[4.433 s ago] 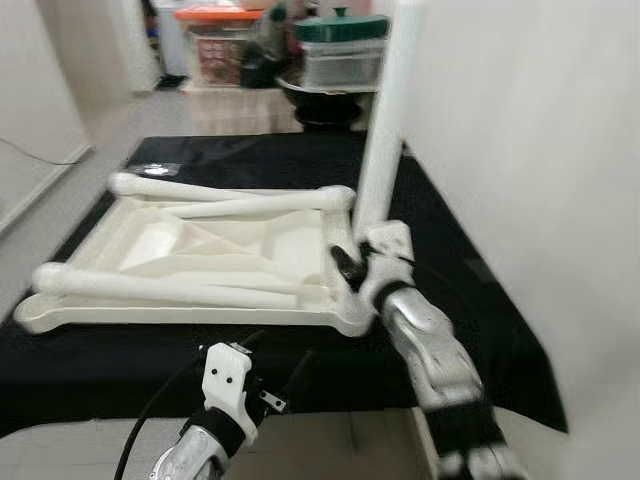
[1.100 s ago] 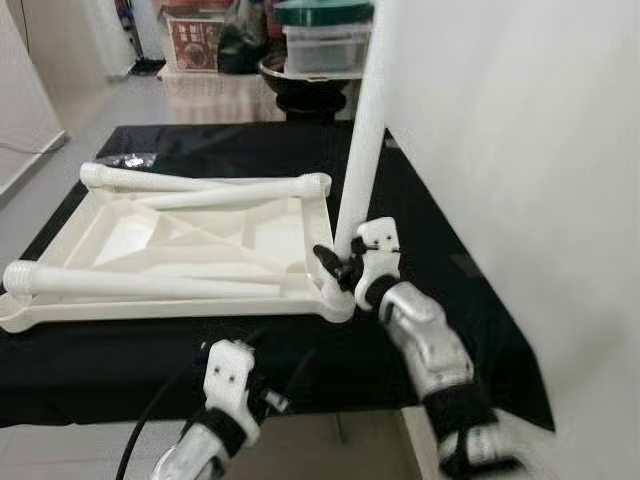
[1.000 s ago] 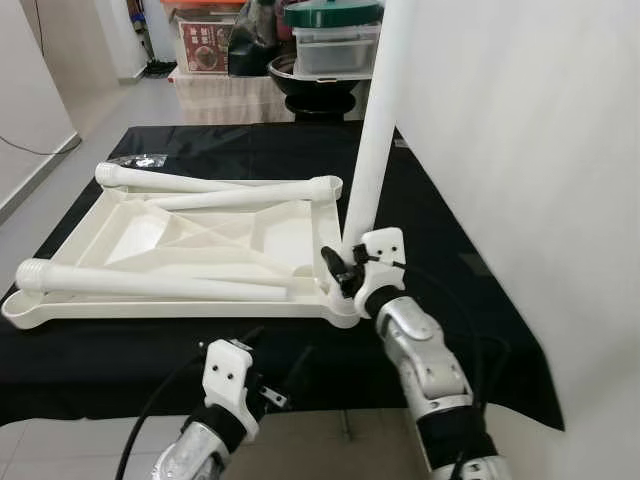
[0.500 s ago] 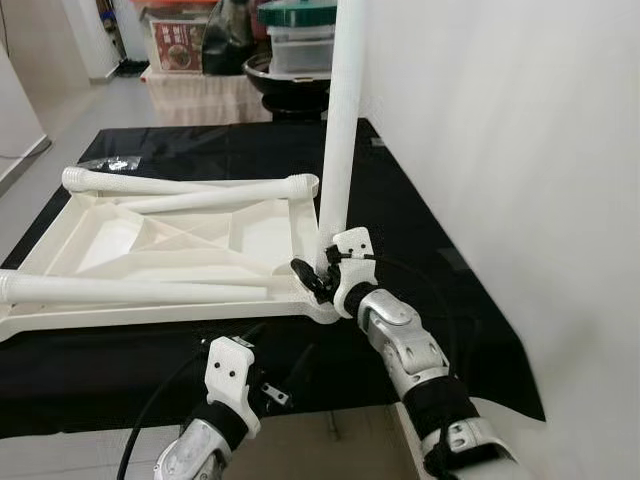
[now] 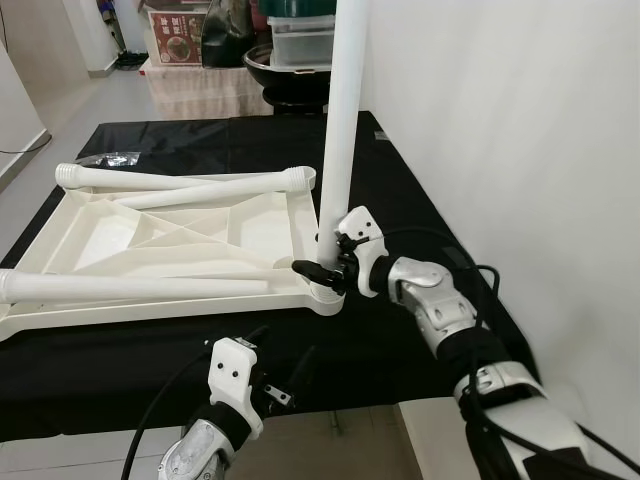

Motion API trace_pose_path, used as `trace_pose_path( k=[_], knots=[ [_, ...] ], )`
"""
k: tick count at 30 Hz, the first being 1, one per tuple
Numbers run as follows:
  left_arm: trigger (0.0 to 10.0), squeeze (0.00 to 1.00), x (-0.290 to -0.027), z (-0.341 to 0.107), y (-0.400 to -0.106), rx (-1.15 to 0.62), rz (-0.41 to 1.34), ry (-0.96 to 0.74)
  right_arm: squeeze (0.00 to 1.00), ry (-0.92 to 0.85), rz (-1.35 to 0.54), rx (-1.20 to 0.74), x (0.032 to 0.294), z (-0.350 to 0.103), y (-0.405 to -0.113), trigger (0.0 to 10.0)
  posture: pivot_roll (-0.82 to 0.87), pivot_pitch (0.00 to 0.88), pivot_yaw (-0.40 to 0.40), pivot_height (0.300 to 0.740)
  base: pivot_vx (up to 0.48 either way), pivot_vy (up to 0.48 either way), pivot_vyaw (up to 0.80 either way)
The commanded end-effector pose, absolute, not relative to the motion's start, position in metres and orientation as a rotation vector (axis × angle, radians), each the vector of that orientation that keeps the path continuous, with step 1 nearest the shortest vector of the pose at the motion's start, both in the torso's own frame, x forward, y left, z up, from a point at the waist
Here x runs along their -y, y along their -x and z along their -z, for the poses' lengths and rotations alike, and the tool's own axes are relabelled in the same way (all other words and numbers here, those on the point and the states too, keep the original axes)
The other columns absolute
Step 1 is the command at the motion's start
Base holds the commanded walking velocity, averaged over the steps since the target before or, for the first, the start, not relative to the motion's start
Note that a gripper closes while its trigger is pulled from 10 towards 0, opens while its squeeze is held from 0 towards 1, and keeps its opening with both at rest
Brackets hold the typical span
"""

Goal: Building children table

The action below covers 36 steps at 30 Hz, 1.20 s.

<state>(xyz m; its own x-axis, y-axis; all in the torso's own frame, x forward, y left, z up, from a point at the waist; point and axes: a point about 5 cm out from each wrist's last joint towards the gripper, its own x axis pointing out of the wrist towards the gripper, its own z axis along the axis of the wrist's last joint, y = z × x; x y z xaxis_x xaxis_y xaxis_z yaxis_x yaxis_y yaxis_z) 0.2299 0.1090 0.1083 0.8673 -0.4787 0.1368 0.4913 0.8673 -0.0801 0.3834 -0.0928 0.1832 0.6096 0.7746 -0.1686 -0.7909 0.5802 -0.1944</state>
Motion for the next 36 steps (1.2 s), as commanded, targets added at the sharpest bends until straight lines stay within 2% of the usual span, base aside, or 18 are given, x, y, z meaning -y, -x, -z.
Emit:
trace_pose_path(
  k=[1, 2, 3, 13, 20, 21, 22, 23, 24, 25, 26, 27, 28, 29, 33, 34, 35, 36],
  knots=[
    [10.0, 0.00, -0.108, -0.105, -0.229, 0.105, 0.506, 0.110, 0.00, 0.269, -0.939, -0.082, 0.091, -0.180, -0.383, 10.0, 0.06, 0.061, -0.054, 0.740, 0.000, 0.000, 0.00],
    [10.0, 0.00, -0.108, -0.105, -0.229, 0.105, 0.507, 0.110, 0.00, 0.267, -0.944, -0.085, 0.092, -0.180, -0.384, 5.9, 0.06, 0.063, -0.052, 0.740, 0.000, 0.000, 0.00],
    [10.0, 0.00, -0.108, -0.105, -0.229, 0.105, 0.507, 0.109, 0.00, 0.247, -0.949, -0.091, 0.093, -0.180, -0.384, 0.0, 0.06, 0.067, -0.051, 0.740, 0.000, 0.000, 0.00],
    [10.0, 0.00, -0.109, -0.107, -0.228, 0.106, 0.508, 0.110, 0.00, 0.173, -0.949, -0.120, 0.100, -0.177, -0.385, 0.0, 0.05, 0.077, -0.045, 0.740, 0.000, 0.000, 0.00],
    [10.0, 0.00, -0.110, -0.107, -0.227, 0.106, 0.509, 0.110, 0.00, 0.053, -0.788, -0.144, 0.118, -0.166, -0.387, 0.0, 0.04, 0.084, -0.044, 0.740, 0.000, 0.000, 0.00],
    [10.0, 0.00, -0.110, -0.107, -0.227, 0.106, 0.508, 0.110, 0.00, 0.048, -0.661, -0.157, 0.121, -0.158, -0.387, 0.0, 0.04, 0.089, -0.046, 0.740, 0.000, 0.000, 0.00],
    [10.0, 0.00, -0.111, -0.107, -0.226, 0.107, 0.507, 0.110, 0.00, 0.046, -0.348, -0.148, 0.129, -0.147, -0.387, 0.0, 0.02, 0.093, -0.050, 0.740, 0.000, 0.000, 0.00],
    [10.0, 0.00, -0.112, -0.108, -0.226, 0.107, 0.506, 0.110, 0.00, 0.044, -0.119, -0.144, 0.138, -0.140, -0.383, 0.0, 0.02, 0.093, -0.050, 0.740, 0.000, 0.000, 0.00],
    [10.0, 0.00, -0.112, -0.108, -0.226, 0.107, 0.506, 0.110, 0.00, 0.044, -0.119, -0.144, 0.138, -0.140, -0.383, 0.0, 0.02, 0.093, -0.050, 0.740, 0.000, 0.000, 0.00],
    [10.0, 0.00, -0.113, -0.108, -0.226, 0.106, 0.508, 0.111, 0.00, 0.061, -0.158, -0.137, 0.115, -0.130, -0.366, 0.0, 0.03, 0.107, -0.044, 0.740, 0.000, 0.000, 0.00],
    [10.0, 0.00, -0.113, -0.108, -0.226, 0.106, 0.508, 0.111, 0.00, 0.061, -0.158, -0.137, 0.115, -0.130, -0.366, 0.0, 0.03, 0.107, -0.044, 0.740, 0.000, 0.000, 0.00],
    [10.0, 0.00, -0.114, -0.108, -0.226, 0.105, 0.509, 0.111, 0.00, 0.036, -0.244, -0.139, 0.094, -0.126, -0.354, 0.0, 0.02, 0.106, -0.041, 0.740, 0.000, 0.000, 0.00],
    [10.0, 0.00, -0.114, -0.108, -0.226, 0.105, 0.509, 0.111, 0.00, 0.036, -0.244, -0.139, 0.094, -0.126, -0.354, 0.0, 0.02, 0.106, -0.041, 0.740, 0.000, 0.000, 0.00],
    [10.0, 0.00, -0.113, -0.107, -0.227, 0.104, 0.512, 0.110, 0.00, -0.007, -0.422, -0.150, 0.062, -0.124, -0.345, 0.0, 0.03, 0.092, -0.039, 0.740, 0.000, 0.000, 0.00],
    [10.0, 0.00, -0.113, -0.107, -0.228, 0.104, 0.511, 0.106, 0.00, -0.016, -0.472, -0.154, 0.052, -0.127, -0.349, 0.0, 0.03, 0.089, -0.045, 0.740, 0.000, 0.000, 0.00],
    [10.0, 0.00, -0.113, -0.107, -0.228, 0.106, 0.508, 0.106, 0.00, -0.004, -0.477, -0.147, 0.051, -0.129, -0.350, 5.4, 0.03, 0.087, -0.048, 0.740, 0.000, 0.000, 0.00],
    [10.0, 0.00, -0.113, -0.107, -0.229, 0.108, 0.504, 0.106, 0.00, -0.001, -0.482, -0.136, 0.050, -0.133, -0.352, 10.0, 0.03, 0.087, -0.048, 0.740, 0.000, 0.000, 0.00],
    [10.0, 0.00, -0.113, -0.107, -0.229, 0.110, 0.502, 0.106, 0.00, 0.000, -0.468, -0.130, 0.049, -0.136, -0.352, 10.0, 0.03, 0.087, -0.048, 0.740, 0.000, 0.000, 0.00]
  ],
)
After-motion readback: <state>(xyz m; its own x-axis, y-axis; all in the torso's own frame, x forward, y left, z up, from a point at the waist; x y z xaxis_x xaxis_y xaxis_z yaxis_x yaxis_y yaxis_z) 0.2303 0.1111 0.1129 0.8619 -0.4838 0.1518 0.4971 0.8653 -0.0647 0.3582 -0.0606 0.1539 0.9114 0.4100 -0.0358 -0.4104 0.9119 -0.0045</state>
